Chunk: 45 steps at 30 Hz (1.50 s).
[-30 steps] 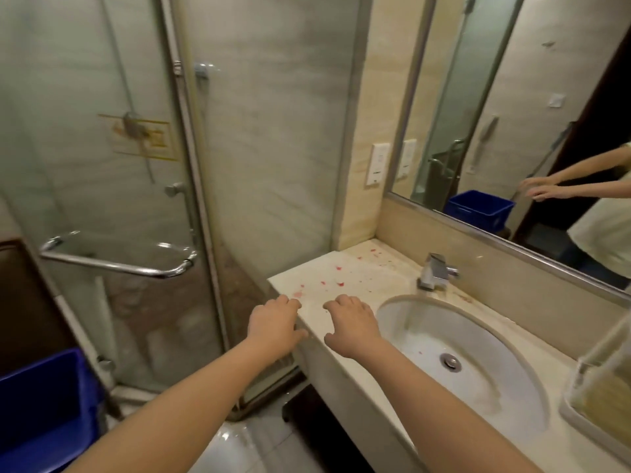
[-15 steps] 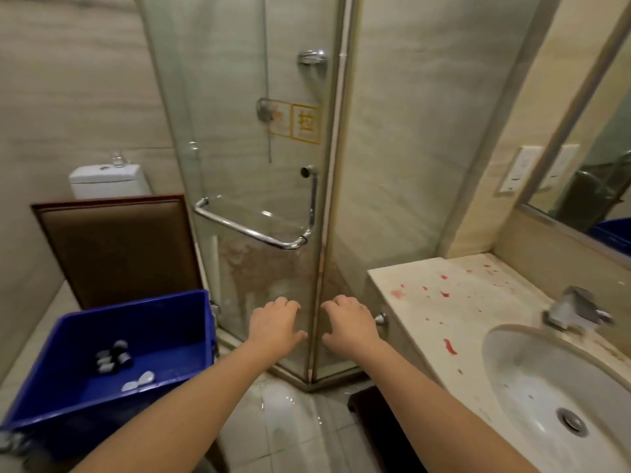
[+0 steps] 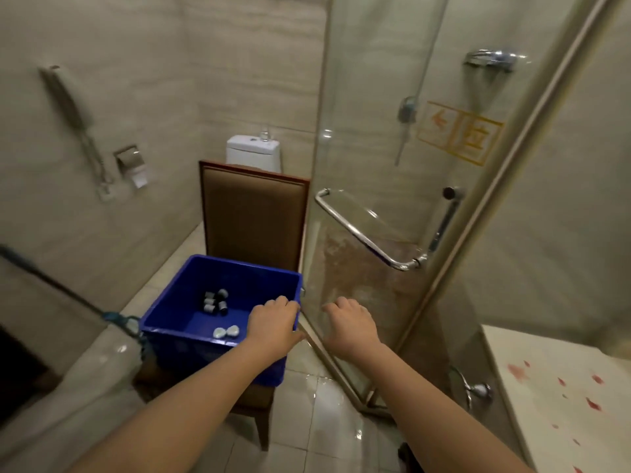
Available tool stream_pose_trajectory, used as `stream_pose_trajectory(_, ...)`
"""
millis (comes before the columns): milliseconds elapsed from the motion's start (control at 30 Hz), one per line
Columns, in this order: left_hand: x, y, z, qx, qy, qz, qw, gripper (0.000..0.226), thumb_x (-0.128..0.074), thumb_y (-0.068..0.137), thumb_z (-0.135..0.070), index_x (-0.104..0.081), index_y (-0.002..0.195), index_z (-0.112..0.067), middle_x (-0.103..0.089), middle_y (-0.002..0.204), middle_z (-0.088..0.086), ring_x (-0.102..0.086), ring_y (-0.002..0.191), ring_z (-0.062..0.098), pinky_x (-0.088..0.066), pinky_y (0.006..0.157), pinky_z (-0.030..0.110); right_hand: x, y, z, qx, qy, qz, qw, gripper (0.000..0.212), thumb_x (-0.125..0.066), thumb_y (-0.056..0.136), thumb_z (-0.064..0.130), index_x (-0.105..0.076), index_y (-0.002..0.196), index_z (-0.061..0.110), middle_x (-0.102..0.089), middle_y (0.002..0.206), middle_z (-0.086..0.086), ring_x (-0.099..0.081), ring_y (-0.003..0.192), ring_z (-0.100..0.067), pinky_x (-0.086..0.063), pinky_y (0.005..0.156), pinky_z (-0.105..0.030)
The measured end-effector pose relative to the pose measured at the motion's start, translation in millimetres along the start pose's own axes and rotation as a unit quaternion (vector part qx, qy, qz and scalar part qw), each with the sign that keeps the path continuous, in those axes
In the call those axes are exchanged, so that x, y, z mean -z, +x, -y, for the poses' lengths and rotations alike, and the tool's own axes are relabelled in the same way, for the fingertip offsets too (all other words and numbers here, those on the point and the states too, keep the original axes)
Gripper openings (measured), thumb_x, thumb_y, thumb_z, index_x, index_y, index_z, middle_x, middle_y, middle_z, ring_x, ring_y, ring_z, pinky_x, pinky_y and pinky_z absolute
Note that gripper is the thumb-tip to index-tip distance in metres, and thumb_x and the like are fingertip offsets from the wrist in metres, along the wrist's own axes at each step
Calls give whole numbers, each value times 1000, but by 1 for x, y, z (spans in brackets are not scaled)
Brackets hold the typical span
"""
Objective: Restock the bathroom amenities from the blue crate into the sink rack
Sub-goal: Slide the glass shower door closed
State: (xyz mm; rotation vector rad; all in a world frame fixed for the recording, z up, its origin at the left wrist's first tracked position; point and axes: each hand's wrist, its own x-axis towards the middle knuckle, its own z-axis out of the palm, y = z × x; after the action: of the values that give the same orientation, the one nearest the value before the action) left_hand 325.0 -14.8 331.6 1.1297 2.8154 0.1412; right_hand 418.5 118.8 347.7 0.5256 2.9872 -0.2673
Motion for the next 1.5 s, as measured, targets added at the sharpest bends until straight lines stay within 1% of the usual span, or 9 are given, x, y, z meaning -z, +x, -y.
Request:
stream_pose_trajectory(133,1,9,26,68,1,-6,998,62,-58,89,-55,-40,142,-28,-50,132,-3,-53,116,19,-44,90,35,-1,36,12,71,-4,14,997,50,-60,85,34,-48,133,26,-51,125,-2,-45,121,-24,-36,105,-38)
stream_pose_trajectory(367,-6,13,57,162,-10,-15,987,61,-56,90,-55,-40,141,-27,-49,135,-3,-51,119,19,-45,92,35,-8,88,28,169,-32,42,984,53,-60,85,30,-47,137,22,-49,128,-2,-45,122,-24,-34,108,-39)
stream_pose_trajectory(567,-13,-1,82,233,-17,-30,972,60,-57,88,-56,-42,139,-27,-50,132,-3,-52,118,19,-44,91,35,-22,117,55,230,-46,55,970,55,-59,87,29,-45,139,20,-48,132,-4,-44,122,-26,-35,106,-37)
stream_pose_trajectory(733,-9,-4,109,278,-29,-32,960,61,-58,88,-57,-42,139,-28,-51,132,-4,-53,118,18,-47,93,35,-24,140,82,272,-48,63,959,57,-59,89,30,-42,142,20,-47,135,-4,-41,127,-26,-34,109,-38)
stream_pose_trajectory(800,-8,-2,122,288,-33,-32,957,62,-58,87,-58,-43,139,-28,-51,132,-4,-53,118,18,-48,91,34,-26,150,92,281,-51,65,956,52,-59,89,30,-44,138,20,-47,134,-4,-41,126,-26,-33,109,-38)
stream_pose_trajectory(933,-13,7,153,292,-41,-30,955,62,-60,87,-56,-42,140,-29,-52,132,-5,-53,118,16,-49,90,33,-35,174,112,279,-51,76,956,49,-59,90,29,-46,136,20,-48,132,-3,-42,126,-26,-32,110,-37)
stream_pose_trajectory(1033,-18,22,184,279,-38,-9,959,62,-59,88,-56,-42,140,-29,-51,133,-5,-52,120,17,-46,93,33,-45,195,130,263,-41,86,960,50,-59,90,31,-45,137,21,-47,132,-3,-41,125,-26,-31,109,-37)
stream_pose_trajectory(1300,-33,74,272,200,-30,46,978,60,-58,90,-52,-42,142,-27,-49,135,-3,-51,122,19,-45,96,35,-70,254,176,168,-16,105,980,49,-56,89,27,-46,136,22,-48,133,-1,-42,125,-23,-32,108,-34)
stream_pose_trajectory(1500,-54,107,324,153,-45,76,984,58,-59,90,-51,-42,140,-25,-48,134,-2,-51,121,20,-46,94,37,-94,287,200,106,-4,129,986,48,-55,89,24,-46,137,21,-47,134,-2,-42,124,-24,-33,107,-34)
